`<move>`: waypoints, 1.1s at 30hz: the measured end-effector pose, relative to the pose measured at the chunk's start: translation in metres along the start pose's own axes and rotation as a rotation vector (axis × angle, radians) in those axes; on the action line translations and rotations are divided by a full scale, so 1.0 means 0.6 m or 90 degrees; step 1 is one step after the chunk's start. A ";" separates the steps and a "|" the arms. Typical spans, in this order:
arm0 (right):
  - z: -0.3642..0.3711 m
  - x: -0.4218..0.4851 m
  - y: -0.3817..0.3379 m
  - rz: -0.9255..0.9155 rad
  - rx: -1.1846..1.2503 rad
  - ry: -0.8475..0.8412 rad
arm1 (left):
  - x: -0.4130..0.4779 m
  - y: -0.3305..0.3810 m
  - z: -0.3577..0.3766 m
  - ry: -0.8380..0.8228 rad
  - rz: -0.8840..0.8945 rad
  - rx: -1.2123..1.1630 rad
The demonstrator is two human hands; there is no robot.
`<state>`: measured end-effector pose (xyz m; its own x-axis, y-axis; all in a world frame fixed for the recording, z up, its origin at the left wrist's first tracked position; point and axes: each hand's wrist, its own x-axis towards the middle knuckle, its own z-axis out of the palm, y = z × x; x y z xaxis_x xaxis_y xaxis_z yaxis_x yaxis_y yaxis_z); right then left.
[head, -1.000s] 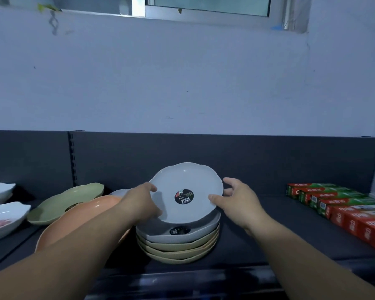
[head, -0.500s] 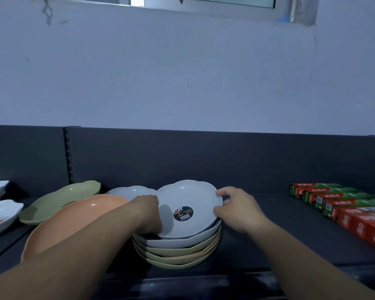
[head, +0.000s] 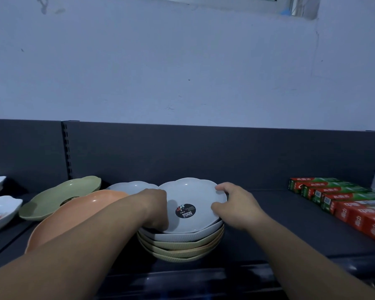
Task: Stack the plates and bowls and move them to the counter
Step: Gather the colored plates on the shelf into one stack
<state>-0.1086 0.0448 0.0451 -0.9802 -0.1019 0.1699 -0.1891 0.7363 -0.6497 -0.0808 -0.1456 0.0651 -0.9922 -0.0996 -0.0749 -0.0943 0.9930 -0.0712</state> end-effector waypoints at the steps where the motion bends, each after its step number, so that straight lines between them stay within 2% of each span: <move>1: 0.002 -0.003 -0.004 -0.004 0.002 0.002 | -0.003 -0.001 -0.002 0.003 0.005 0.006; 6: 0.011 -0.019 -0.022 -0.020 0.007 0.030 | -0.015 0.001 -0.008 0.041 0.038 0.010; 12: 0.023 -0.043 -0.041 -0.029 -0.013 0.079 | -0.040 -0.033 0.004 0.191 0.075 -0.212; 17: 0.046 -0.066 -0.075 -0.068 -0.020 0.124 | -0.088 -0.053 0.039 0.310 0.134 -0.323; 20: 0.068 -0.080 -0.104 -0.120 -0.032 0.123 | -0.105 -0.085 0.056 0.365 0.118 -0.341; 22: 0.083 -0.089 -0.126 -0.156 -0.033 0.114 | -0.112 -0.123 0.060 0.392 0.069 -0.340; 28: 0.137 -0.104 -0.183 -0.229 -0.018 0.079 | -0.124 -0.245 0.090 0.309 -0.114 -0.335; 33: 0.180 -0.109 -0.214 -0.252 -0.032 0.015 | -0.138 -0.279 0.127 0.256 -0.160 -0.339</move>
<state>-0.0263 -0.1155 0.0375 -0.8301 -0.3693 0.4178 -0.5486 0.6750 -0.4933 0.0234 -0.3085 0.0074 -0.8786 -0.4007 0.2599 -0.2496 0.8491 0.4656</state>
